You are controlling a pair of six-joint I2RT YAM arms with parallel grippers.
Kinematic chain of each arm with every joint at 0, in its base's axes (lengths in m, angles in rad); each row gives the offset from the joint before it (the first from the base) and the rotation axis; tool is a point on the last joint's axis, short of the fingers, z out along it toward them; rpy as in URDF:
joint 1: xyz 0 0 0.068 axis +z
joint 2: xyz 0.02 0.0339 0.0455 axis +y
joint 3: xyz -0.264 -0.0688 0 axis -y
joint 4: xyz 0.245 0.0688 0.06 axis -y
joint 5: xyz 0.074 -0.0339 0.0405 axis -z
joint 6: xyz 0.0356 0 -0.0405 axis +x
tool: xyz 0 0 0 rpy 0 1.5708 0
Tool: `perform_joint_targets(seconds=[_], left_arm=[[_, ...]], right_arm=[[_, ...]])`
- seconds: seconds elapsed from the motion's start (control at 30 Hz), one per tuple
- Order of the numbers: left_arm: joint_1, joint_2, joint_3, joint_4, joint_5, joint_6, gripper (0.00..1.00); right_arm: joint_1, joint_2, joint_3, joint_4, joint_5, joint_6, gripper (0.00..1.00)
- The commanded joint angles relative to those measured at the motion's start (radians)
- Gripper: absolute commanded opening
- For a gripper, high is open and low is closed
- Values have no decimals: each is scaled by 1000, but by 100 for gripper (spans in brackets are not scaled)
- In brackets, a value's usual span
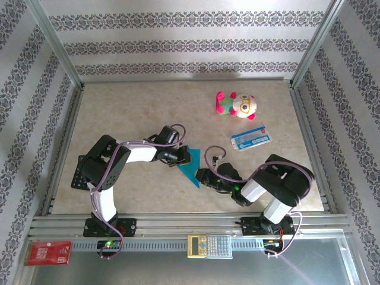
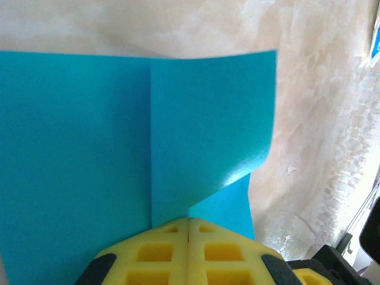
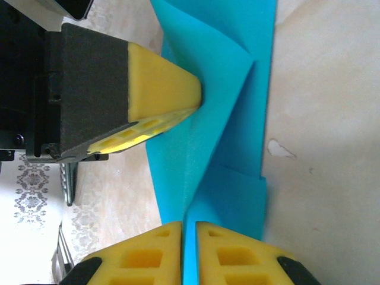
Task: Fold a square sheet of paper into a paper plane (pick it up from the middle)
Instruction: Fourth fold the wing at the center of the table.
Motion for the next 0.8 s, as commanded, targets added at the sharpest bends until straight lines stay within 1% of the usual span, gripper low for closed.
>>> perform_joint_targets(seconds=[0.0,0.07,0.17,0.27,0.33,0.43,0.6,0.77], left_arm=[[-9,15,-1,-86,-67,34,7],[-8,14,1,-91,-67,38,7],[-8,8,-1,-91,-67,38,7],[-8,6,-1,-89,-63,35,7],[-9,3,-2,-88,-63,35,7],[-9,0,-5,-85,-64,34,7],[-8,-3,2,-87,-59,34,9],[-8,1,13,-91,-56,34,11]], right_arm=[[-22,-70,-35,-196,4,-38,17],[-34,-138,-36,-262,2,-56,18],[-51,-277,-23,-417,14,-98,18],[-39,-414,50,-632,36,-184,17],[-33,-451,99,-712,40,-224,17],[-33,-429,165,-752,18,-264,16],[-22,-294,276,-748,-30,-295,16],[-15,-204,305,-739,-62,-297,15]])
